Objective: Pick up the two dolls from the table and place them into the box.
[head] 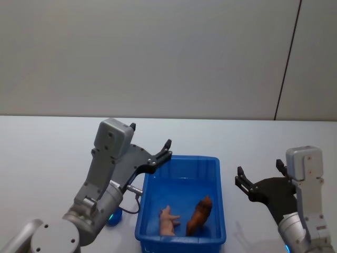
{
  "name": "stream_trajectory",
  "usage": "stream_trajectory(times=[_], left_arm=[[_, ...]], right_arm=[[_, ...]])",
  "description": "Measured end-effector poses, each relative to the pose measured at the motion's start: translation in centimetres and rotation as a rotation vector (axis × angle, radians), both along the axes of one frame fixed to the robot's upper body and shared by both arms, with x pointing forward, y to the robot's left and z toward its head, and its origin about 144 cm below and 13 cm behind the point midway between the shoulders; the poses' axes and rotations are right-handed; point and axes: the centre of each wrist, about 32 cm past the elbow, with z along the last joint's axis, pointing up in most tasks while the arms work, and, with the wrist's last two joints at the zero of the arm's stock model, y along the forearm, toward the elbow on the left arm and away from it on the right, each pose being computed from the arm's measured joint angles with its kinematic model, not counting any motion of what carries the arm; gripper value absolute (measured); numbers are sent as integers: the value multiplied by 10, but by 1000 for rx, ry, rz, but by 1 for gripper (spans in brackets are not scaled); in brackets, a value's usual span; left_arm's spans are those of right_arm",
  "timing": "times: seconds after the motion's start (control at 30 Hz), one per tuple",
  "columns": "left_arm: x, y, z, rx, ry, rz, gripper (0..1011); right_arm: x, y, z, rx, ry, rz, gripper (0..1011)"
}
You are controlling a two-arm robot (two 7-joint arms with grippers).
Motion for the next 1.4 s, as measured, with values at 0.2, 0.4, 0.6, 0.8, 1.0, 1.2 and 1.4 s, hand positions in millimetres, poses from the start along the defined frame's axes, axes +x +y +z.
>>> stream_trajectory(times=[0.2, 0.4, 0.6, 0.8, 1.0, 1.2, 1.4], left_arm=[[-7, 4, -1, -23, 33, 35, 1001], [-17, 13, -5, -47, 83, 81, 1001], [-24, 21, -10, -65, 129, 117, 1001], [-30, 30, -16, -80, 185, 147, 1001], [-34, 40, -21, -89, 237, 169, 1001], [-34, 49, -27, -89, 282, 181, 1001], [-32, 55, -31, -91, 316, 178, 1001]], right_arm=[[0, -1, 0, -1, 0, -4, 1001], [0, -2, 0, -1, 0, -6, 1001], [0, -2, 0, -1, -1, -7, 1001], [-1, -2, 0, -2, -1, -8, 1001], [-1, -2, 0, -2, 0, -9, 1001], [-1, -2, 0, -2, -1, -9, 1001], [-1, -2, 0, -2, -1, -9, 1001]])
